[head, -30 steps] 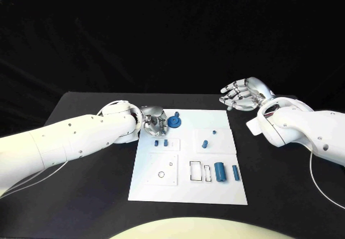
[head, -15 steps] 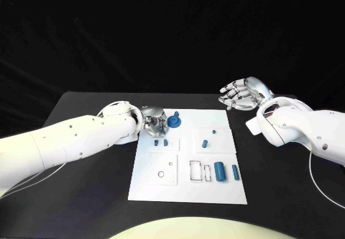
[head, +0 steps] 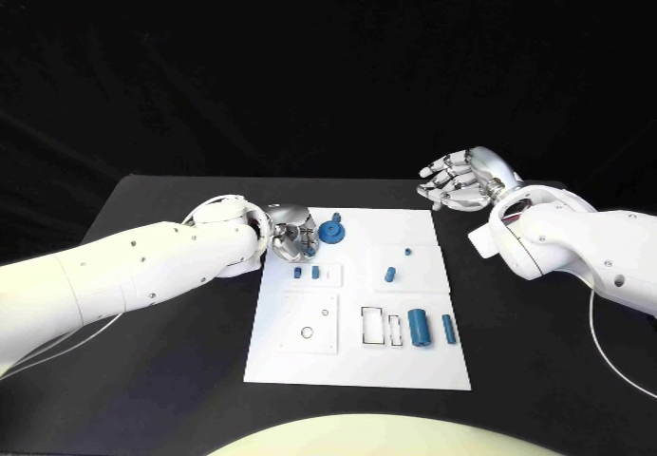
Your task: Assemble the parts on the task board
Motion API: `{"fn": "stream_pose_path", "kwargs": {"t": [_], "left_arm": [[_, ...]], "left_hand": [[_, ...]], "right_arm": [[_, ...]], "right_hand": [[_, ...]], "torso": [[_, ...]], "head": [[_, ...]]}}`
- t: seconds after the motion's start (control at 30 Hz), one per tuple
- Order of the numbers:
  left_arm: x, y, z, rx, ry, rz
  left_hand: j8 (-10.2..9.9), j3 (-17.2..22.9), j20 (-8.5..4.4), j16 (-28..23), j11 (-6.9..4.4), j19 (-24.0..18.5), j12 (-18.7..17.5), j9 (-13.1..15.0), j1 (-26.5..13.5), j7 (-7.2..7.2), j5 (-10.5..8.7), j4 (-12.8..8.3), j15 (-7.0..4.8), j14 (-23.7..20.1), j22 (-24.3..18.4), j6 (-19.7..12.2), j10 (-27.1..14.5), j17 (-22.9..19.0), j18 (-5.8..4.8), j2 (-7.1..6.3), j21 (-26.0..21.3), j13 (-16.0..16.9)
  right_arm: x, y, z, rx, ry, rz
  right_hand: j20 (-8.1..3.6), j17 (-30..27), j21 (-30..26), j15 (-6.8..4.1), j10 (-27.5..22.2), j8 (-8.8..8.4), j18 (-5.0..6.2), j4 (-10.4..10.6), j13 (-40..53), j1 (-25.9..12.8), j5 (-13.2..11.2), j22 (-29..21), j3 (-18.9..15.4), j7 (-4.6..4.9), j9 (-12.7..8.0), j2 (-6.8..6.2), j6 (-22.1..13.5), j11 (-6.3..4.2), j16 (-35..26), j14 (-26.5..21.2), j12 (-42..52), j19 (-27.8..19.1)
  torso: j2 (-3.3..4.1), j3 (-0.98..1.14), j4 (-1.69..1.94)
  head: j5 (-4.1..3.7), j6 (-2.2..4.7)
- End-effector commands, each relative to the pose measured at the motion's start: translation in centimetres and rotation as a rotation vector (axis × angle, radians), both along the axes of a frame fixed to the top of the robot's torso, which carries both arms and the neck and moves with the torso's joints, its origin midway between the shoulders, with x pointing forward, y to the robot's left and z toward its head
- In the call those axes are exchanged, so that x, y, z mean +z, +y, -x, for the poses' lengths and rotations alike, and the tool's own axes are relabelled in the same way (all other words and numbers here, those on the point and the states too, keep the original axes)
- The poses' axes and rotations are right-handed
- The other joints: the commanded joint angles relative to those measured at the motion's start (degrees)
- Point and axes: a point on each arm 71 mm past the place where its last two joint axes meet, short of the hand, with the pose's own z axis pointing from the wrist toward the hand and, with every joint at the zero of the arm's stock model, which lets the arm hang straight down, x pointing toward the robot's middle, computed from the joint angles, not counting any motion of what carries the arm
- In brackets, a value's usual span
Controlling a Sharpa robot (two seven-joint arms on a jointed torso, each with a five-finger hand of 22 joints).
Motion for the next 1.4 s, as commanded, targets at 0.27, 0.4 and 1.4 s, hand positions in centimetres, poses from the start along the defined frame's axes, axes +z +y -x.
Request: {"fn": "stream_pose_path", "kwargs": {"t": [0.27, 0.4, 1.4], "left_arm": [[-0.1, 0.1, 0.0, 0.007, 0.011, -0.013], [-0.1, 0.2, 0.0, 0.012, 0.013, -0.017], [3.1, 9.2, -1.4, 0.342, 0.134, 0.602]], "left_hand": [[-1.34, -0.07, 0.18, -0.50, 0.22, -0.78, -0.49, -0.37, -0.99, 0.37, -0.21, 0.09, 0.11, -0.88, -0.46, -1.54, -0.67, -0.80, 0.14, -0.53, -0.72, 0.06], [-1.73, -0.08, 0.23, -0.57, 0.22, -0.98, -0.53, -0.49, -1.06, 0.40, -0.21, 0.11, 0.13, -1.08, -0.69, -2.03, -0.76, -1.14, 0.20, -0.64, -0.92, 0.10], [-1.79, 2.76, 1.44, -10.95, 2.47, -9.38, -1.58, -1.55, 1.11, 2.69, -0.15, -2.62, 1.72, -15.76, -6.79, -3.07, -4.99, -26.05, 1.75, 0.62, -6.25, -0.17]], "right_arm": [[0.1, 0.1, 0.1, 0.011, -0.014, 0.010], [0.0, 0.1, 0.1, 0.012, -0.011, 0.018], [-4.1, 0.9, 0.7, 0.334, -0.012, 0.607]], "right_hand": [[0.15, -0.07, -0.40, -0.02, 0.47, 0.15, 0.13, -0.39, -0.23, -0.43, 0.37, -0.15, 0.13, 0.22, -0.11, -0.01, 0.07, -0.01, -0.36, 0.32, -0.45, 0.34], [0.22, -0.11, -0.58, 0.08, 0.34, 0.16, 0.09, -0.55, -0.55, -0.56, 0.35, -0.35, 0.11, 0.28, -0.16, -0.16, 0.02, 0.08, -0.75, 0.17, -0.73, 0.22], [-2.33, 34.25, 48.14, -1.99, 5.94, -2.88, -4.83, -9.71, -6.74, -1.44, -5.89, 33.84, 4.19, -1.49, -1.80, -1.59, 6.94, -1.39, 45.15, 13.28, -12.33, 14.44]], "torso": [[0.01, 0.00, -0.05], [0.02, -0.01, -0.05], [0.03, -0.03, 0.00]], "head": [[-0.02, -0.09], [-0.06, -0.08], [-2.32, 0.73]]}}
